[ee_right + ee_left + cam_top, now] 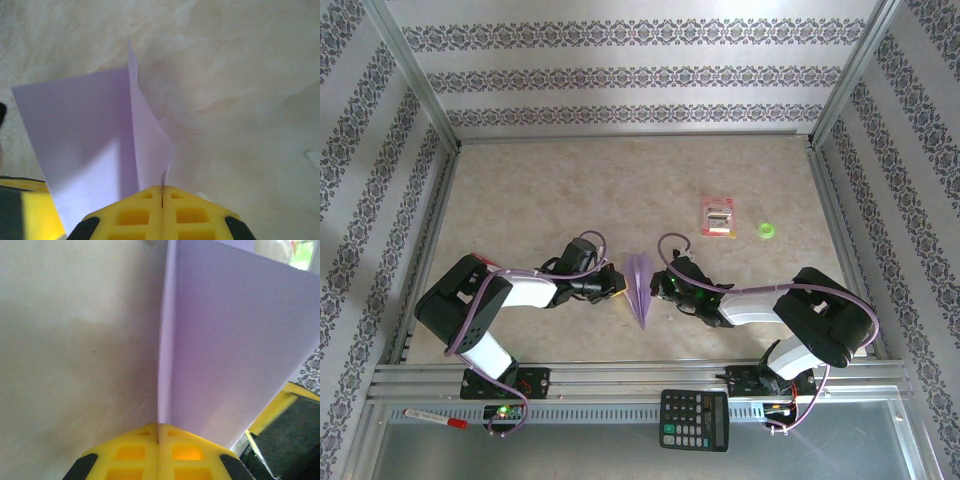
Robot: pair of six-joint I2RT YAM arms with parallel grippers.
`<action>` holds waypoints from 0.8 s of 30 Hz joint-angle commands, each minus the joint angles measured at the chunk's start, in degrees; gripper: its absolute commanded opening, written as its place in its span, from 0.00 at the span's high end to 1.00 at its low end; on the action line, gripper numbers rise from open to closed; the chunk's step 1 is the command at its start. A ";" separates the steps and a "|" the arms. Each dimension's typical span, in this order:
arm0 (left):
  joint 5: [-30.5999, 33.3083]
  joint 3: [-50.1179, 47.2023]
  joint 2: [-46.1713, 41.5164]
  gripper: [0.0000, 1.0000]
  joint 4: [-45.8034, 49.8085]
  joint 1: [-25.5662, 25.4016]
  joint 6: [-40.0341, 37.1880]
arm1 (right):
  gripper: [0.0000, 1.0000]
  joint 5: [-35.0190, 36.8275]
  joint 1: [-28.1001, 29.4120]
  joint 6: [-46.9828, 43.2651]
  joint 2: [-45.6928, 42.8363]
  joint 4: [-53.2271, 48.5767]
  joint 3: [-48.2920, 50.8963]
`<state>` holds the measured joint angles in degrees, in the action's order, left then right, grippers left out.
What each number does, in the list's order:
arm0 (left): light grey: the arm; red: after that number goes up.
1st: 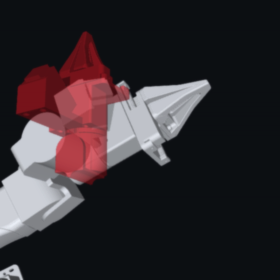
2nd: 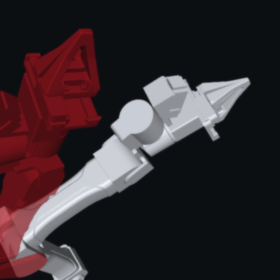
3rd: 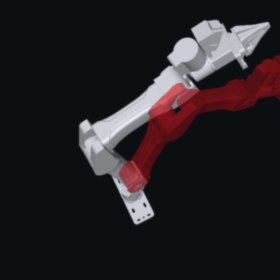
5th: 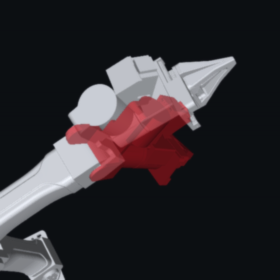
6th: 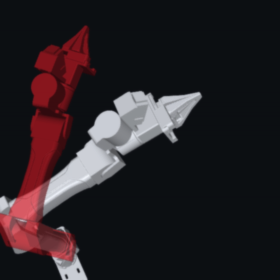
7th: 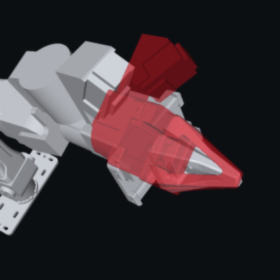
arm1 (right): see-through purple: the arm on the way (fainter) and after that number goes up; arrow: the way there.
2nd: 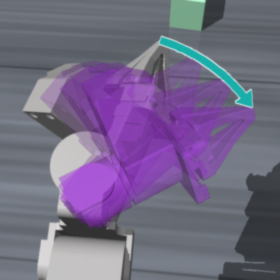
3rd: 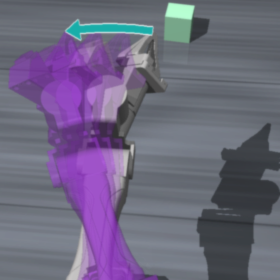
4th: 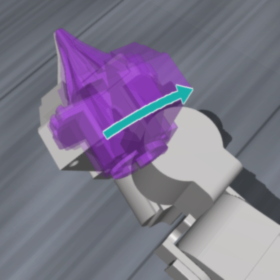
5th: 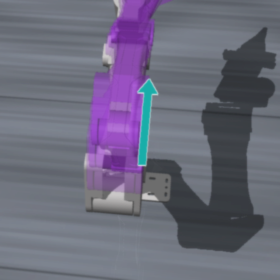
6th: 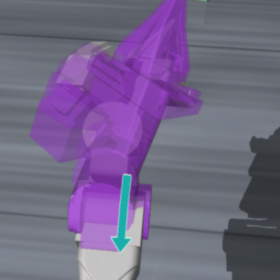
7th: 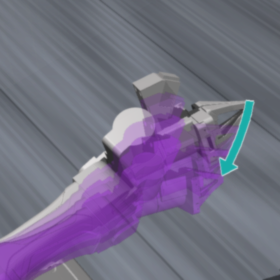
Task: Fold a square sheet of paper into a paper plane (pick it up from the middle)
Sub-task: Turn over a paper plane at the center of the table.
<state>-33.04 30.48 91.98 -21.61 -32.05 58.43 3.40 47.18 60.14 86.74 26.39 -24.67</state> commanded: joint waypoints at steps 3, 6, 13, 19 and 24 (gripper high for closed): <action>-0.02 0.59 -3.21 1.00 1.47 2.93 -2.92 | 1.00 3.32 -0.95 0.16 -1.03 -0.35 0.63; -0.15 1.15 -2.70 1.00 2.25 3.09 -3.50 | 1.00 2.89 -1.10 -0.52 0.13 -0.15 -0.53; -0.99 1.94 0.68 1.00 0.21 5.17 -3.03 | 1.00 2.19 -2.70 -1.70 4.24 1.76 -2.83; -2.52 3.65 3.87 0.87 -0.40 5.53 -3.50 | 0.90 0.73 -3.97 -3.16 5.81 2.96 -3.98; -3.09 3.71 3.13 0.71 -0.23 5.83 -3.60 | 0.79 -0.51 -4.69 -3.88 4.76 2.91 -3.86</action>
<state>-34.92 33.32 95.59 -21.37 -27.14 55.86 3.68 43.09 57.69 91.68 27.92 -27.70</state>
